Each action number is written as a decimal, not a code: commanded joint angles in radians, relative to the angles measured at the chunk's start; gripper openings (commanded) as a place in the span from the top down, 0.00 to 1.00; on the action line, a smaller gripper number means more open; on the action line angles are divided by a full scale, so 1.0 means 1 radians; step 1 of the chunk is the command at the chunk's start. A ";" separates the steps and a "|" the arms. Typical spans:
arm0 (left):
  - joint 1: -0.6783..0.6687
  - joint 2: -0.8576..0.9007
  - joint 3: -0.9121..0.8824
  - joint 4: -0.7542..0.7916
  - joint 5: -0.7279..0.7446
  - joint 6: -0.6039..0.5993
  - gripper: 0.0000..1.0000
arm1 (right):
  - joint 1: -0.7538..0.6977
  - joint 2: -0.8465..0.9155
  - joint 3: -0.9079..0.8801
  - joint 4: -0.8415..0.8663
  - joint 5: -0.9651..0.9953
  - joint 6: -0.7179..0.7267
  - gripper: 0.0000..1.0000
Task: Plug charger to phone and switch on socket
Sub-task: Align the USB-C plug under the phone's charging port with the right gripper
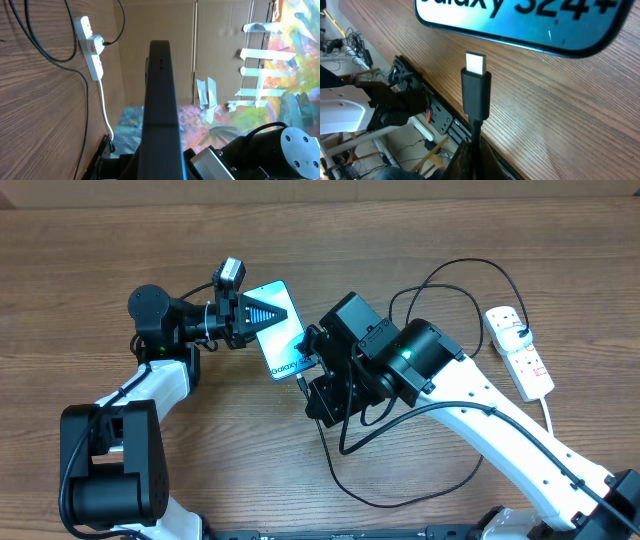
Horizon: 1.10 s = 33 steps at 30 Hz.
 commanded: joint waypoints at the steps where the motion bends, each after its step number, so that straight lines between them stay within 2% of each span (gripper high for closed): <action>1: -0.006 -0.006 0.025 0.011 -0.013 -0.021 0.96 | -0.002 0.002 0.026 0.003 -0.016 0.008 0.96; 8: -0.007 -0.006 0.025 0.011 -0.013 -0.082 0.96 | -0.002 0.008 0.026 0.007 -0.016 0.008 0.96; 16: -0.007 -0.006 0.025 0.012 0.005 -0.080 0.96 | -0.002 0.039 0.026 0.008 -0.016 0.008 0.96; 27: -0.006 -0.006 0.025 0.011 0.031 0.072 0.96 | -0.002 0.042 0.026 -0.012 -0.013 0.008 0.96; 33: -0.006 -0.006 0.025 0.011 0.026 0.093 0.96 | -0.002 0.042 0.026 -0.018 -0.013 0.007 0.96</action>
